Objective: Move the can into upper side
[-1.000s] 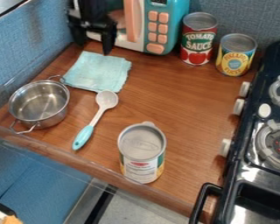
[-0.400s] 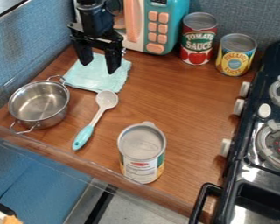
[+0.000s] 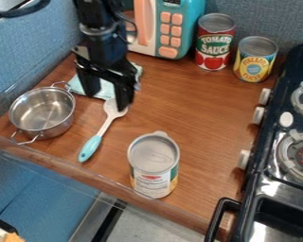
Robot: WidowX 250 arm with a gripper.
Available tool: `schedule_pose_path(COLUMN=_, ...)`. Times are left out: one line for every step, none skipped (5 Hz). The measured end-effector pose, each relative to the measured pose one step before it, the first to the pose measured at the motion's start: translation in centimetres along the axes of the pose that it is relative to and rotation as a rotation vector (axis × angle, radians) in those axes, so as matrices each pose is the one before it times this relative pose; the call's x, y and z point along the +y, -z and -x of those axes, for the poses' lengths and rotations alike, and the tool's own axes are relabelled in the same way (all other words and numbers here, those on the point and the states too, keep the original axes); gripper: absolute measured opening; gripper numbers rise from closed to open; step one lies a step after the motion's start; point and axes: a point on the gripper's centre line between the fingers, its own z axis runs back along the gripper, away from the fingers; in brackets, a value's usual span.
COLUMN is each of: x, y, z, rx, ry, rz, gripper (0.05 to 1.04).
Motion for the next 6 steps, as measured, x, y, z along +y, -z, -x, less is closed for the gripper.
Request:
schedule_pose_path(x=-3.500, y=-0.889, z=3.555, rx=0.0001, ry=0.0495, rz=-0.0074, gripper=0.999)
schedule_pose_path(x=-3.643, y=-0.111, z=3.348, rx=0.0257, ry=0.0488, rz=0.0072, gripper=0.999)
schedule_pose_path(x=-2.443, y=0.168, z=1.860, rx=0.0151, ry=0.0065, rz=-0.0084, gripper=0.999)
schedule_pose_path(x=-0.002, y=1.161, z=0.286, rx=0.0427, ry=-0.0673, rz=-0.0063, gripper=0.999)
schedule_pose_path(x=0.234, y=2.470, z=-0.539, rx=0.0848, ry=-0.0630, rz=-0.0274, gripper=0.999)
schedule_pose_path(x=-0.207, y=1.641, z=-1.920, rx=0.0392, ry=-0.0307, rz=-0.0263, gripper=0.999)
